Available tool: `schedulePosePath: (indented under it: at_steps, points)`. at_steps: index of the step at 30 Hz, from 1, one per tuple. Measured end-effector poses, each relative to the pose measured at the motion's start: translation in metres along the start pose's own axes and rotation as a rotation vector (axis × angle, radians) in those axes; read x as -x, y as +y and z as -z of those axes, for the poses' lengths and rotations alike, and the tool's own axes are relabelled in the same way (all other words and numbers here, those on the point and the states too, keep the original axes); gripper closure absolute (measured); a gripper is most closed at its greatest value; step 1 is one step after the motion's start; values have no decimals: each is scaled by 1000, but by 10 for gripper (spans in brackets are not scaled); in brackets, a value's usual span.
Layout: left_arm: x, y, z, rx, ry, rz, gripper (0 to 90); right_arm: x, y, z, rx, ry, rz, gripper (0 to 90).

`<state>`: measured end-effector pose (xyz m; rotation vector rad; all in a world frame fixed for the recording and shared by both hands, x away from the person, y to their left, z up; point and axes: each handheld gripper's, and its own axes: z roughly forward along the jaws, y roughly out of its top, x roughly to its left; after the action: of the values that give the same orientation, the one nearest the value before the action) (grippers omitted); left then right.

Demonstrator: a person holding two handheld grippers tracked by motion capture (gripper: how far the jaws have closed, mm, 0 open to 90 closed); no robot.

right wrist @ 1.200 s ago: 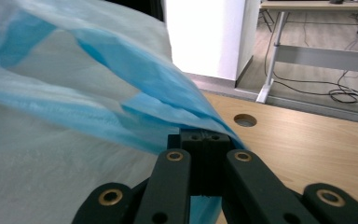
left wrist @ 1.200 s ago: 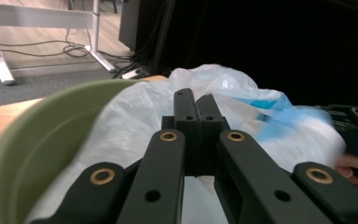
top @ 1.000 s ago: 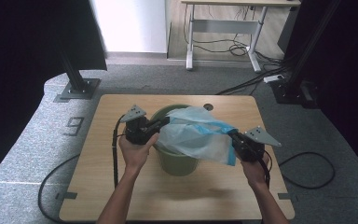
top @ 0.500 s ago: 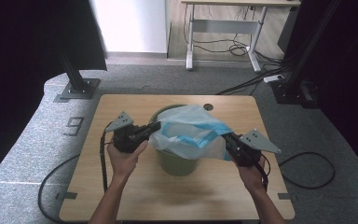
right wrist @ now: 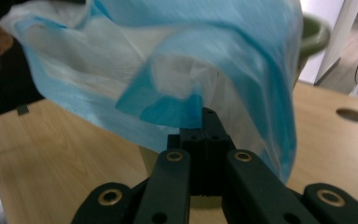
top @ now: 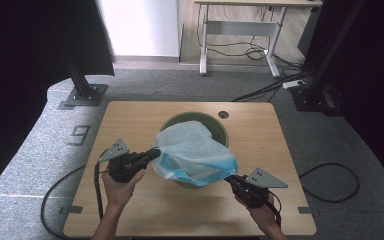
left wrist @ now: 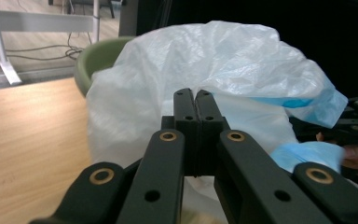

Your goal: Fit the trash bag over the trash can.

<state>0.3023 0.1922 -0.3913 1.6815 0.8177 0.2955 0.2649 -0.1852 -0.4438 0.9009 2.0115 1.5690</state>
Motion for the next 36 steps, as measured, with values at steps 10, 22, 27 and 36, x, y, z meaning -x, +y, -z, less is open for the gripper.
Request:
schedulePosePath:
  at_steps: [10,22,27,36]
  points:
    - [-12,-10,-5,-14,34,29,898,13,-29,-19,-78,-14,-42,888]
    - [-8,-6,-4,-9,62,19,898,0,-18,33,20,11,4,446]
    - [-11,-7,-2,-10,71,25,898,17,-14,56,43,-13,-35,440]
    - [-7,-2,-6,-11,62,29,898,20,3,46,38,-13,15,437]
